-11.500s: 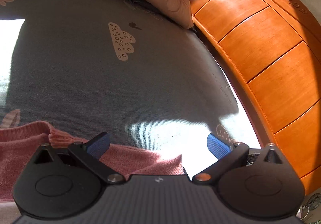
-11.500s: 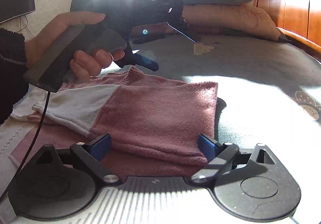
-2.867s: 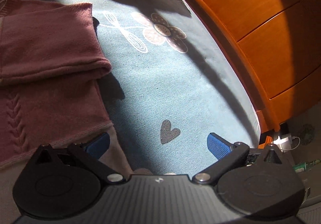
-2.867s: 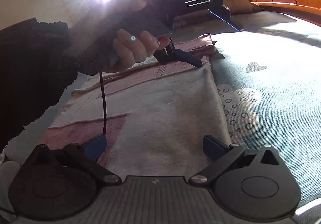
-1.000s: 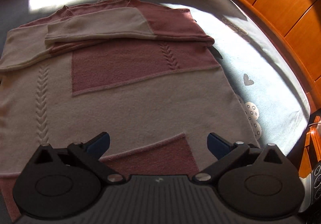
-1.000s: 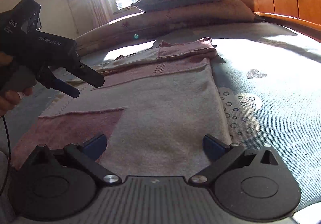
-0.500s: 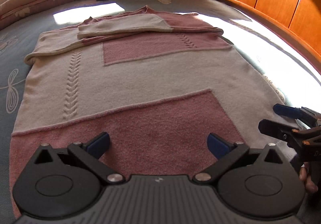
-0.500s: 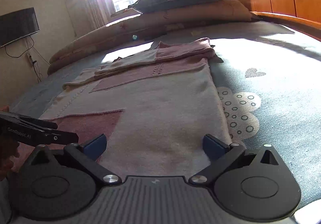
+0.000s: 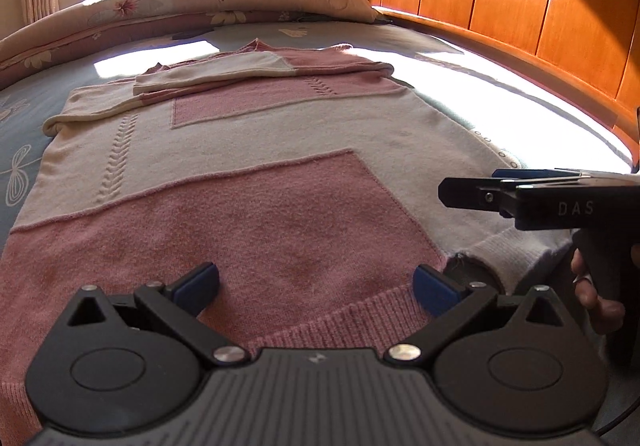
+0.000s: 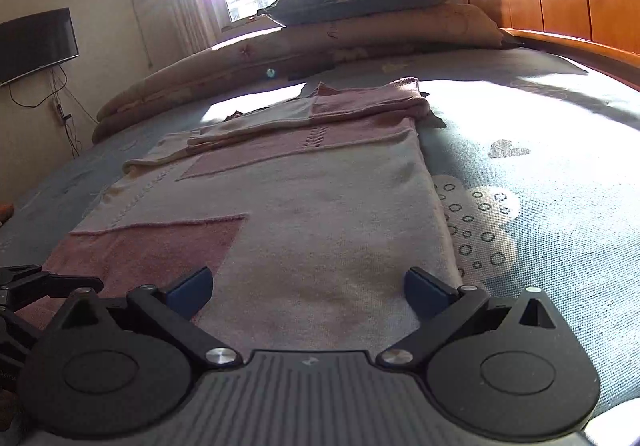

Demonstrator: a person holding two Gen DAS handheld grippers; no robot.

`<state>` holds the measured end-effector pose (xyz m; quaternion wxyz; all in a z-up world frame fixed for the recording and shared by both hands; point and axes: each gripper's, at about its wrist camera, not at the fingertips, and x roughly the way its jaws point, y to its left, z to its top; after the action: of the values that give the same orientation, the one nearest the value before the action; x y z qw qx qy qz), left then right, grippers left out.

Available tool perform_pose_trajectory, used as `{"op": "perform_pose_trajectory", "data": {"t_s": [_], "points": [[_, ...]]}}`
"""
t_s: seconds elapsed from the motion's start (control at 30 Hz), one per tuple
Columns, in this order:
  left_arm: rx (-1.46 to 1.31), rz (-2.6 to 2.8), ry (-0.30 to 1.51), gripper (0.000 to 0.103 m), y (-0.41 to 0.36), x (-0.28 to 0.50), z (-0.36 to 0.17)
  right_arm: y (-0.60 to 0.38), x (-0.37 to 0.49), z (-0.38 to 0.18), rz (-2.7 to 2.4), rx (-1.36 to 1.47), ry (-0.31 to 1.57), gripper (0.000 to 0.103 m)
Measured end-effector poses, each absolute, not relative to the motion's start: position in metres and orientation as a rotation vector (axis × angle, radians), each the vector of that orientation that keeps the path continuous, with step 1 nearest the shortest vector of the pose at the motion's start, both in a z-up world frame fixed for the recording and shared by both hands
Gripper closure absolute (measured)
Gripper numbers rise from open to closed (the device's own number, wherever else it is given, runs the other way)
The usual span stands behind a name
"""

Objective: Fold clothes

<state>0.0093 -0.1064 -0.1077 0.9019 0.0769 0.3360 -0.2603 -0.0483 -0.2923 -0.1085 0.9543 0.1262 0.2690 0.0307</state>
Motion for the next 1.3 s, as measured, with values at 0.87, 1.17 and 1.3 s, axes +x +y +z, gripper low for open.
{"op": "perform_pose_trajectory", "data": {"t_s": [0.87,1.17,1.3], "points": [[-0.459,-0.364,0.811,0.001,0.024,0.132,-0.085,-0.288,-0.048,-0.108,0.051,0.223,0.553,0.0],[-0.464,-0.378,0.863,0.001,0.011,0.122,-0.081,-0.289,-0.048,-0.108,0.053,0.226,0.552,0.0],[-0.486,-0.524,0.896,0.001,-0.008,0.102,-0.081,-0.289,-0.047,-0.107,0.051,0.22,0.554,0.0]]}}
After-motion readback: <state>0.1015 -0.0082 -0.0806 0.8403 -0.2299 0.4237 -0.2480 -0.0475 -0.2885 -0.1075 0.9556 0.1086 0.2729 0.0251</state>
